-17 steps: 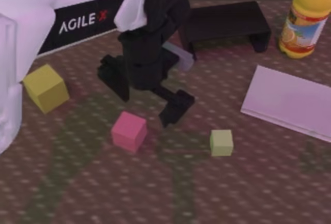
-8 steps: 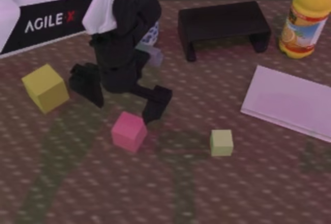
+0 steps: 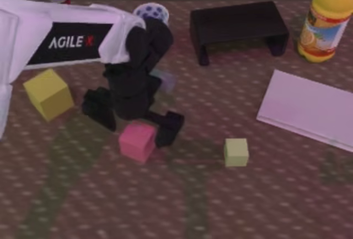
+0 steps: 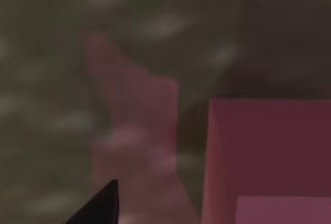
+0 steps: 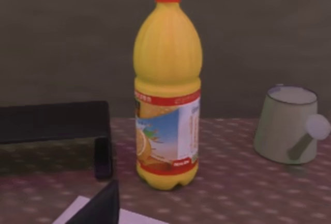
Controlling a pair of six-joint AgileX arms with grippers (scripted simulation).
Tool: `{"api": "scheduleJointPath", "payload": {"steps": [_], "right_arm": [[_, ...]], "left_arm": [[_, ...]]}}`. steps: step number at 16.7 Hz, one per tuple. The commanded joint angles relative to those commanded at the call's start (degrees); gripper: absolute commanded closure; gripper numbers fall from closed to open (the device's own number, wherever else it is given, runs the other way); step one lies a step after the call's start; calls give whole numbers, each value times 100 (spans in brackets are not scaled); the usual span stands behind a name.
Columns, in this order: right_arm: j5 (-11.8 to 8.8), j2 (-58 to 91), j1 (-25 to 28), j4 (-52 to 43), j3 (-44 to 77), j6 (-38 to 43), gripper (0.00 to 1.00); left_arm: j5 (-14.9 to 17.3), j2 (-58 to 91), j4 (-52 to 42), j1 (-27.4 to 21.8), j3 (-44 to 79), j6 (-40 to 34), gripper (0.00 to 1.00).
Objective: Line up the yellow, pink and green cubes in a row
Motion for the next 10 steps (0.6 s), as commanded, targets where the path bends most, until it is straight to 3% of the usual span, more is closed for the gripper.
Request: {"api": "scheduleJointPath", "payload": {"steps": [8, 10], "right_arm": [[0, 0, 0, 0, 0, 0, 0], [0, 0, 0, 0, 0, 0, 0]], "left_arm": [[2, 257, 601, 5, -346, 10, 0], [2, 257, 601, 5, -346, 10, 15]]}}
